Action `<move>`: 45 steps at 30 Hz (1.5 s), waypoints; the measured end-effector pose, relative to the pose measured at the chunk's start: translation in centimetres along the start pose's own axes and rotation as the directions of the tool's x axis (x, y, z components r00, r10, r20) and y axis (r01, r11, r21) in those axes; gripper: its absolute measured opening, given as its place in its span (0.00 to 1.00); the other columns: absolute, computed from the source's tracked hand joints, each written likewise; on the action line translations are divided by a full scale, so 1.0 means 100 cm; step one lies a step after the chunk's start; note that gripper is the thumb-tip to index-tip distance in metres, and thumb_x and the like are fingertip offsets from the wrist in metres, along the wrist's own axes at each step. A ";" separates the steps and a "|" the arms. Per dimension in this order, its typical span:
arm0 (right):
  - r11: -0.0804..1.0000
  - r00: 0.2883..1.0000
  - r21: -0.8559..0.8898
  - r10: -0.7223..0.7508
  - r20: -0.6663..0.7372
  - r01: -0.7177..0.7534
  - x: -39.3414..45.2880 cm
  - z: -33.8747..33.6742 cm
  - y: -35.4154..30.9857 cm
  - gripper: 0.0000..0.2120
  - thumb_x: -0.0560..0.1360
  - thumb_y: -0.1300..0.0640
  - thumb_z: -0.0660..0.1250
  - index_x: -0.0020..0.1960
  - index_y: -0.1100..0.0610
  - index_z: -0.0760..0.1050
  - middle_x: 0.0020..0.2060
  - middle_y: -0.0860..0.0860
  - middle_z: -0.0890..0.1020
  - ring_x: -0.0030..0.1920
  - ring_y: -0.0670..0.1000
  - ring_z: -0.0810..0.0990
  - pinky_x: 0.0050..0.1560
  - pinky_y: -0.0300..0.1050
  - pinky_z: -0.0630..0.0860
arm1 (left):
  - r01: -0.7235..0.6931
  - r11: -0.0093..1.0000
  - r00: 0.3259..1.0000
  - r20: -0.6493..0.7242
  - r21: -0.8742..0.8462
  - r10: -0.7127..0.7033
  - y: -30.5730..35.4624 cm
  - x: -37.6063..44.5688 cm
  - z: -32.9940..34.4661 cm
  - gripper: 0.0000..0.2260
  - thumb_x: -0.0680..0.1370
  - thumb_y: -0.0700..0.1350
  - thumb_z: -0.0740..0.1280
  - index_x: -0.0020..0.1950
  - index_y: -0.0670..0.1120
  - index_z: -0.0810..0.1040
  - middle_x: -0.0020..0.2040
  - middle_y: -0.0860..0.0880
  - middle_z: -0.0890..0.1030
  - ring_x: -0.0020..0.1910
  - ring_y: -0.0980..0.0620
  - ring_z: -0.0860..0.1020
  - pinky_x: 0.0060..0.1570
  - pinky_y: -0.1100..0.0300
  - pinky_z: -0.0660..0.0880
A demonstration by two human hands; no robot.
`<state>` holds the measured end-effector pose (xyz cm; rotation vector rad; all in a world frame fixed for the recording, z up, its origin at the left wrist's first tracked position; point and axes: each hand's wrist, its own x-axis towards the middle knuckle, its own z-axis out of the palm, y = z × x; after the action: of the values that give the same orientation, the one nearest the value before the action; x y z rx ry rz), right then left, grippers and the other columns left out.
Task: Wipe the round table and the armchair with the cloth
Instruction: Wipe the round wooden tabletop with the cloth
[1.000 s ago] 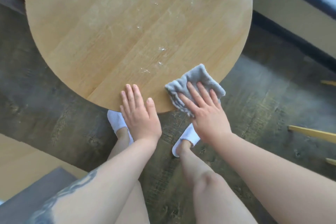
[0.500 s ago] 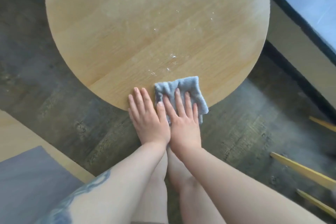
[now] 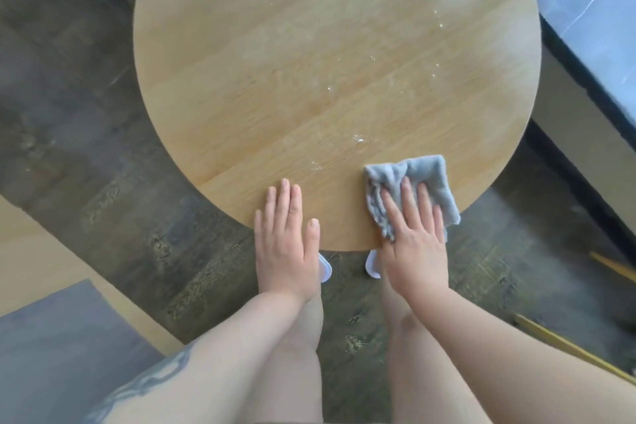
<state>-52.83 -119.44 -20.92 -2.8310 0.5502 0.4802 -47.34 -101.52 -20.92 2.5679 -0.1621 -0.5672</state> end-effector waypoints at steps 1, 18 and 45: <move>0.975 0.976 0.054 0.217 -0.020 -0.216 0.009 0.000 -0.018 0.35 0.75 0.56 0.60 0.77 0.45 0.49 0.78 0.50 0.47 0.77 0.55 0.44 0.75 0.56 0.45 | 0.023 1.000 1.000 -0.013 -0.007 -0.023 0.002 0.004 0.001 0.29 0.79 0.57 0.41 0.79 0.47 0.54 0.78 0.54 0.48 0.77 0.57 0.43 0.74 0.54 0.41; 0.719 0.719 -0.024 -0.691 0.078 0.694 0.040 0.007 -0.049 0.28 0.74 0.51 0.57 0.74 0.44 0.61 0.76 0.48 0.60 0.76 0.54 0.56 0.73 0.56 0.53 | 0.196 0.969 0.946 -0.229 -0.153 -0.228 0.018 0.019 0.004 0.30 0.79 0.55 0.50 0.77 0.39 0.57 0.77 0.40 0.55 0.77 0.42 0.52 0.74 0.51 0.47; 0.917 0.920 -0.076 -0.390 0.042 0.392 0.027 -0.009 0.029 0.40 0.69 0.57 0.65 0.77 0.43 0.52 0.77 0.52 0.53 0.76 0.59 0.50 0.74 0.58 0.49 | 0.233 0.927 0.964 -0.197 0.295 -0.180 0.044 0.020 0.053 0.31 0.80 0.52 0.53 0.78 0.40 0.50 0.78 0.39 0.52 0.77 0.41 0.51 0.73 0.45 0.47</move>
<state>-51.39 -123.21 -21.51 -2.9003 -0.0518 0.4682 -47.80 -108.17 -23.65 2.9554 0.0868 -0.4247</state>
